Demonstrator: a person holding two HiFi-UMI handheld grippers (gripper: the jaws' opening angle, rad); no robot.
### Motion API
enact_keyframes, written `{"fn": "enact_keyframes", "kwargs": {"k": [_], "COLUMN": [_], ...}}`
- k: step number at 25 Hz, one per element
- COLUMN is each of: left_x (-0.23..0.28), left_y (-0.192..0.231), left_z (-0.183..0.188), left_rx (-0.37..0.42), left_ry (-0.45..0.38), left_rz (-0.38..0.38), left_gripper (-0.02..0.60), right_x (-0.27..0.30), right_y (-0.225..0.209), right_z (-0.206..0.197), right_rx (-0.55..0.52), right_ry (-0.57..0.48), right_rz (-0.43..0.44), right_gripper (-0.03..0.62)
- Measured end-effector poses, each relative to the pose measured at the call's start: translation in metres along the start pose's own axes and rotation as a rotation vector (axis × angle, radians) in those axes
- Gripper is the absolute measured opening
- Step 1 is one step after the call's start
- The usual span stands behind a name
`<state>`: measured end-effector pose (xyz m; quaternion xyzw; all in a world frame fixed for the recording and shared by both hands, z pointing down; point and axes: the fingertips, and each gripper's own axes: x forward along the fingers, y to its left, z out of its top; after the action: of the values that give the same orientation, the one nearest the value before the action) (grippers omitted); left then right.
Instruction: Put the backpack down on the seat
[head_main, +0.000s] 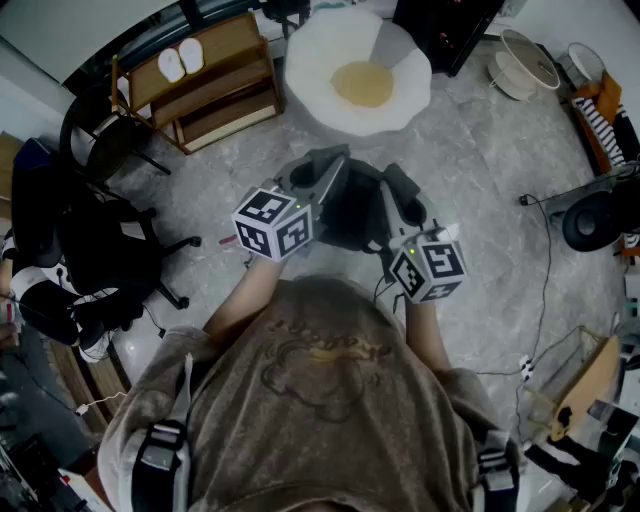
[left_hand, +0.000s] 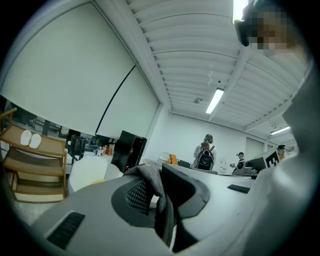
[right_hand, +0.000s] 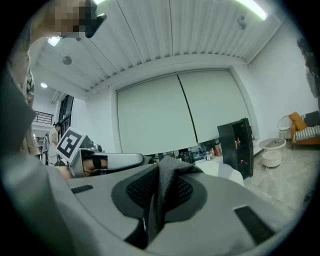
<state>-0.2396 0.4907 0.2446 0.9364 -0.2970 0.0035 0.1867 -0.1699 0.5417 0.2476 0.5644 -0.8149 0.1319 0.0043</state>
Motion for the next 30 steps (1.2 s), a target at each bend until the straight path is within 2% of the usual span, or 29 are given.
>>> {"fn": "enact_keyframes", "kwargs": {"k": [6, 20, 30], "left_x": [0.008, 0.032, 0.077], "left_y": [-0.004, -0.007, 0.008], "left_z": [0.0, -0.009, -0.008], "left_rx": [0.007, -0.009, 0.003], "left_ry": [0.005, 0.0, 0.015], "left_rz": [-0.008, 0.042, 0.01], "left_gripper": [0.044, 0.044, 0.044], "right_x": [-0.001, -0.001, 0.028], "right_y": [-0.007, -0.04, -0.083], "right_z": [0.0, 0.003, 0.008], "right_rx": [-0.012, -0.005, 0.006], "right_ry": [0.001, 0.014, 0.006], "right_rz": [-0.009, 0.087, 0.063], "right_gripper": [0.035, 0.037, 0.037]}}
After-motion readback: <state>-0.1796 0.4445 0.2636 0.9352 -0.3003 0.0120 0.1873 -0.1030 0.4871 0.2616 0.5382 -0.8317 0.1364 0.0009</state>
